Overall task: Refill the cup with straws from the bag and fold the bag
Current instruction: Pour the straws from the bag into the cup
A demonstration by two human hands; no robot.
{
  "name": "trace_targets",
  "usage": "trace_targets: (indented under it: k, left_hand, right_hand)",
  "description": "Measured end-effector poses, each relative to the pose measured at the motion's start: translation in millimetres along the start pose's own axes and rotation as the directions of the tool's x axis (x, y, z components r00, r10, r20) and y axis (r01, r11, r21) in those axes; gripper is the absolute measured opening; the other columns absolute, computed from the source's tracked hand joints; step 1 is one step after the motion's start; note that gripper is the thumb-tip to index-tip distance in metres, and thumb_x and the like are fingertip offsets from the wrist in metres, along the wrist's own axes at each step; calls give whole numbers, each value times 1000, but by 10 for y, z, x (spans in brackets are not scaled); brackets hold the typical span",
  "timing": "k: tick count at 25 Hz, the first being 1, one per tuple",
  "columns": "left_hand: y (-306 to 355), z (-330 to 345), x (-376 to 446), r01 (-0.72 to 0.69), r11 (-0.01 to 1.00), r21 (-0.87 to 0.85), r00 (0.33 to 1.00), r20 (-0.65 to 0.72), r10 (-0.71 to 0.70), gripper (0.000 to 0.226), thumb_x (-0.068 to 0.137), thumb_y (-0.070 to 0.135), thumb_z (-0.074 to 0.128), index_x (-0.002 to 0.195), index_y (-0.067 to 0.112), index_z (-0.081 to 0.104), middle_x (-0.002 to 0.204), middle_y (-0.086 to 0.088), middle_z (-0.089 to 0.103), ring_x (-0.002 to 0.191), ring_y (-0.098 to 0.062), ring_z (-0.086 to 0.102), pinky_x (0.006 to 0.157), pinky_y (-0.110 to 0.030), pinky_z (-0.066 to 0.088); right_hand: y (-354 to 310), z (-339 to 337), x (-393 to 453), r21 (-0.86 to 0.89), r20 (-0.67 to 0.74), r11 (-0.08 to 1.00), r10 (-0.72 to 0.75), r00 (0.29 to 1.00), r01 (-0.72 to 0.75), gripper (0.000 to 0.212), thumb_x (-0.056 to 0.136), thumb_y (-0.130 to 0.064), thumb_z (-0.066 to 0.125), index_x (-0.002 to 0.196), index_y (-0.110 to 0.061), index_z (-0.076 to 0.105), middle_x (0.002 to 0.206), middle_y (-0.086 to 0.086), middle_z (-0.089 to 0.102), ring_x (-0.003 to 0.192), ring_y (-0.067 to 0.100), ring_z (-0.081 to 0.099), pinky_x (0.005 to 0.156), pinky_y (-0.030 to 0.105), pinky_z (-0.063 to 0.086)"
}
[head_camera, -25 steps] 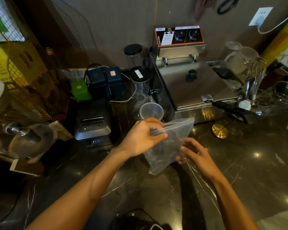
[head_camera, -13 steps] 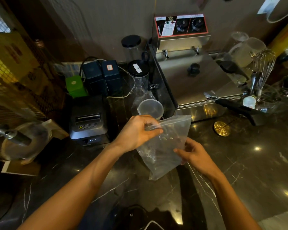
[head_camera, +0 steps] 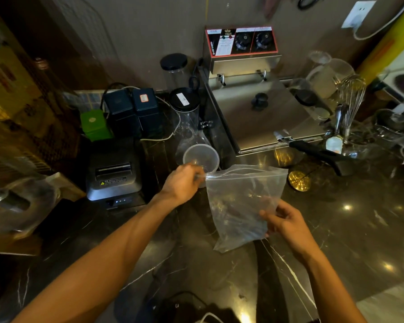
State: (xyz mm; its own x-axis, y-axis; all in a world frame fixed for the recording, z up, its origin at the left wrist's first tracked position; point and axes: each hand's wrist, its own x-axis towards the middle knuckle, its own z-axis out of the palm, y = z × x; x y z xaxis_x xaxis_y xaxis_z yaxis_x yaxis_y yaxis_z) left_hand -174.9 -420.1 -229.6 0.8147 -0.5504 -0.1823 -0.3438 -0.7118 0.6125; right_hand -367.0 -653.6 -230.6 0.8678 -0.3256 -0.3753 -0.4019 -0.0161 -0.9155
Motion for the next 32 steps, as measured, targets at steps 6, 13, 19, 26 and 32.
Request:
trace_targets:
  k: [6, 13, 19, 26, 32]
  left_hand:
    - [6, 66, -417, 21, 998, 63, 999, -49, -18, 17, 99, 29, 63, 111, 29, 75, 117, 5, 73, 106, -17, 70, 90, -40, 59]
    - [109, 195, -950, 67, 998, 13, 998, -13, -67, 28, 95, 35, 70, 123, 32, 72, 128, 10, 72, 116, -9, 67, 101, -36, 56]
    - [582, -173, -945, -56, 998, -23, 965, -257, 48, 47, 90, 59, 64, 132, 38, 64, 127, 17, 60, 99, -6, 65, 92, -33, 56]
    - [1081, -157, -631, -409, 904, 121, 912, 23, 410, 18, 93, 47, 68, 101, 32, 74, 110, 11, 62, 107, -10, 52, 102, -45, 43]
    - [994, -96, -629, -433, 879, -199, 899, -24, 438, 14, 98, 33, 68, 97, 20, 73, 98, 7, 72, 100, -7, 67, 93, -43, 54]
  right_hand:
    - [14, -99, -120, -28, -53, 999, -35, 998, 34, 28, 98, -8, 63, 113, -29, 72, 103, -10, 77, 90, 21, 75, 72, 39, 64]
    - [-15, -150, -234, -74, -67, 994, -84, 994, 79, 28, 98, -7, 64, 113, -29, 73, 103, 9, 75, 66, 22, 67, 65, 42, 61]
    - [-42, -147, -335, -166, -10, 982, -94, 996, 91, 29, 98, -8, 65, 118, -29, 66, 106, 0, 72, 84, 28, 78, 70, 54, 66]
    - [18, -210, -434, -242, 23, 964, -111, 994, 114, 30, 95, -8, 69, 118, -27, 63, 113, 1, 68, 84, 17, 75, 60, 24, 61]
    - [617, -282, -427, -32, -168, 954, 288, 943, -297, 84, 90, -18, 79, 159, -14, 32, 139, 13, 58, 78, 25, 71, 58, 32, 61]
